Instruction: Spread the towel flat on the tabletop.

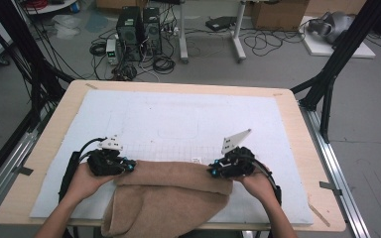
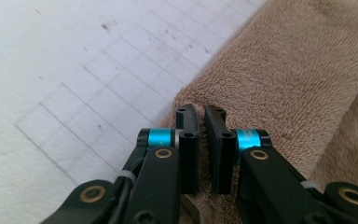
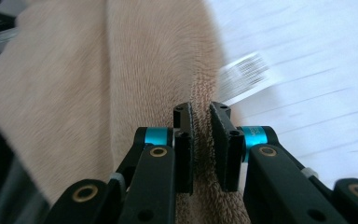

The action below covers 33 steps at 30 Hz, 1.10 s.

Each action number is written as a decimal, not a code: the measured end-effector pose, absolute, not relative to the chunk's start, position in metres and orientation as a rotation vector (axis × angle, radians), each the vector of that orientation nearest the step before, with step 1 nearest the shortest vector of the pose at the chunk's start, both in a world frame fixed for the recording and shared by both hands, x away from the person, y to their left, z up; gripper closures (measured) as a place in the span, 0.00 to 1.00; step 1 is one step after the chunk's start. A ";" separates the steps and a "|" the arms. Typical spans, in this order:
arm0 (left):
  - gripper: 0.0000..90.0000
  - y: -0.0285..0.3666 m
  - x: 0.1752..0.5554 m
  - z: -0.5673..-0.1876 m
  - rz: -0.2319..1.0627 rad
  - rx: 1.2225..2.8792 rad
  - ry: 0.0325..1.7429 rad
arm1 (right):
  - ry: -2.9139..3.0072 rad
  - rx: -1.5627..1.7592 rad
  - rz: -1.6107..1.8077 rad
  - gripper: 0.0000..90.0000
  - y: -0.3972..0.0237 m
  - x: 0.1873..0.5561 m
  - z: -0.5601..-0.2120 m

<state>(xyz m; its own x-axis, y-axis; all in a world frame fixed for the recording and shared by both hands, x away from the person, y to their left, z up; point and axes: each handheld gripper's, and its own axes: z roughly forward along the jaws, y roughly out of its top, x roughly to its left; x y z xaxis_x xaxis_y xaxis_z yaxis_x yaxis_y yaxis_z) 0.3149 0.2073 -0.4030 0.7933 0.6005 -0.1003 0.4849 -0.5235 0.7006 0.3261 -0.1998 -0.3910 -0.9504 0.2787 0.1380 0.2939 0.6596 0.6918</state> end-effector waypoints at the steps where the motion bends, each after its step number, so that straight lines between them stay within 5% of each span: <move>1: 0.94 0.208 0.317 -0.399 0.222 2.201 0.804 | -2.863 -0.510 -1.208 0.90 -0.201 0.330 -0.384; 9: 0.93 0.204 0.340 -0.340 0.508 1.993 0.833 | -3.042 -0.635 -1.396 0.91 -0.204 0.357 -0.324; 13: 0.92 0.202 0.325 -0.347 0.496 2.078 0.777 | -3.051 -0.574 -1.385 0.89 -0.203 0.344 -0.323; 19: 0.90 0.209 0.270 -0.404 0.362 2.201 0.698 | -2.965 -0.446 -1.213 0.84 -0.199 0.304 -0.384; 23: 0.70 0.218 0.248 -0.414 0.302 2.191 0.667 | -2.896 -0.437 -1.210 0.73 -0.202 0.282 -0.403; 33: 0.62 0.224 0.283 -0.384 0.356 2.072 0.744 | -2.958 -0.612 -1.302 0.63 -0.222 0.304 -0.376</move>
